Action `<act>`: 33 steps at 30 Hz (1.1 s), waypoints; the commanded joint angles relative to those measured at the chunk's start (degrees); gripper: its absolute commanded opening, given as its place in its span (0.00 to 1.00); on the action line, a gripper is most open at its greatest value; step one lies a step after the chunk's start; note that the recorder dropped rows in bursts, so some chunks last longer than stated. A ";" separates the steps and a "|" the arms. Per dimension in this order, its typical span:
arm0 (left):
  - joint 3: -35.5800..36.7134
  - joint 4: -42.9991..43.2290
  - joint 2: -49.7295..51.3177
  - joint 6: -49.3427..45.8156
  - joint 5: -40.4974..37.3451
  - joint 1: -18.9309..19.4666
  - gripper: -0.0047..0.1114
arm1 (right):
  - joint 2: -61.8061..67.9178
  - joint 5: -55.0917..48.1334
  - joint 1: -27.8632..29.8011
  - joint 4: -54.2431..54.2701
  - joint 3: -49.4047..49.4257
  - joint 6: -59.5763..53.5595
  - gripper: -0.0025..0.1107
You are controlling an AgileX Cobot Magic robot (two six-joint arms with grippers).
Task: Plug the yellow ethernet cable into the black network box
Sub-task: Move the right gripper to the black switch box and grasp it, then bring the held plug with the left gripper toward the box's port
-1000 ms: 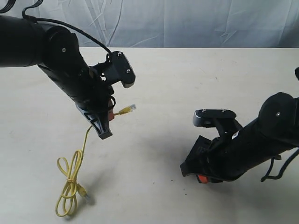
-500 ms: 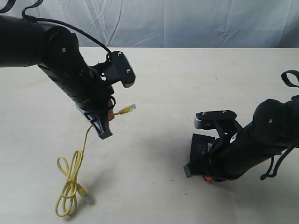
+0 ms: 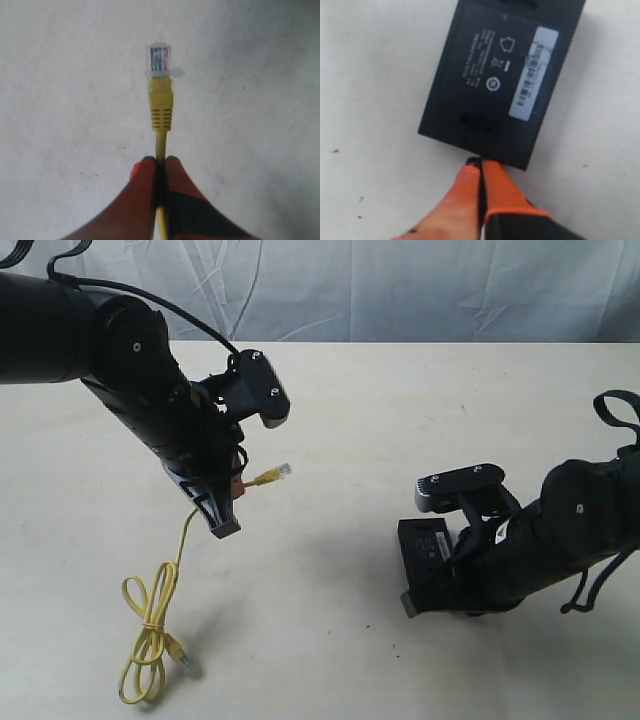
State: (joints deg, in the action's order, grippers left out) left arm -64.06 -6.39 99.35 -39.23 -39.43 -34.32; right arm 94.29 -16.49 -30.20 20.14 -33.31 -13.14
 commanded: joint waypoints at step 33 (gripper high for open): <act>0.34 -4.54 7.07 -0.44 4.77 -10.09 0.04 | 5.16 -18.33 22.84 24.95 -14.92 -28.63 0.01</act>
State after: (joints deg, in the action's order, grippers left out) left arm -63.94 -9.56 103.70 -39.68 -35.23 -43.26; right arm 95.11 -32.45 -8.36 41.15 -46.07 -36.23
